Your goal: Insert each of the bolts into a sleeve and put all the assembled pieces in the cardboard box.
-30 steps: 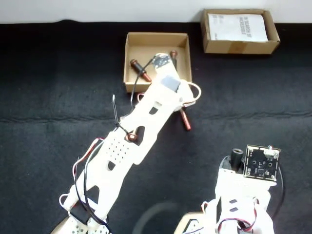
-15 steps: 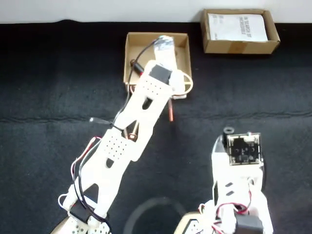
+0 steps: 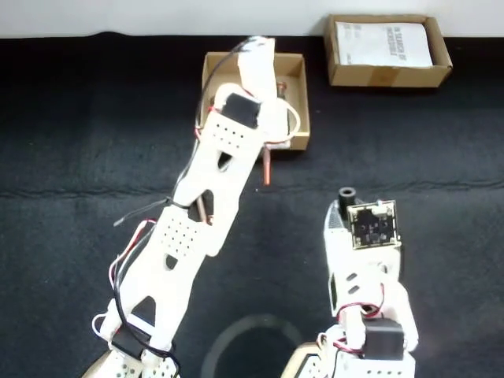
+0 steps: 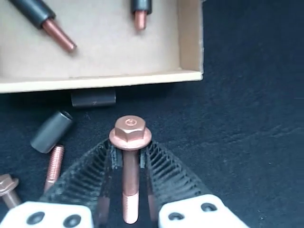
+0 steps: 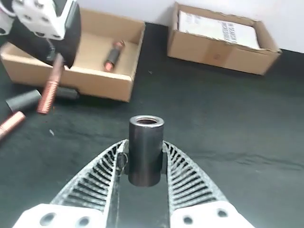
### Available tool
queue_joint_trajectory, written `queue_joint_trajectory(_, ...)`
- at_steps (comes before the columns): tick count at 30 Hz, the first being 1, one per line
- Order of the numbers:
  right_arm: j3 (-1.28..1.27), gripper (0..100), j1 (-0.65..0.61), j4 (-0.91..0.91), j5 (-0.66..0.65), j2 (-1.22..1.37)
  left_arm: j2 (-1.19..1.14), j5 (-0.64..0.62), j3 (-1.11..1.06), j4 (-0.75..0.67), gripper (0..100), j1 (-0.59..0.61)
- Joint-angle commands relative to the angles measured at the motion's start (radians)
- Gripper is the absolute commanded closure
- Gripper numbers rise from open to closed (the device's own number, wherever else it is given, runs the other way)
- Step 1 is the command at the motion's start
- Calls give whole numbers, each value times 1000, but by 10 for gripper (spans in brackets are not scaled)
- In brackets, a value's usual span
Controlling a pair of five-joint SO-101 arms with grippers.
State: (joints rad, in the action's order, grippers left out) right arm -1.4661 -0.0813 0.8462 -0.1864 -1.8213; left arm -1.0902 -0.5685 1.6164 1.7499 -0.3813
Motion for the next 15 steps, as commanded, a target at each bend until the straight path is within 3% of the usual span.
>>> queue_joint_trajectory(1, -35, 991, -76, -96, 80, -2, 143, 63, 45, 3, 991, 10)
queue_joint_trajectory(15, -234, 991, -259, -335, 256, -5, 414, 190, 42, 5, 991, 76)
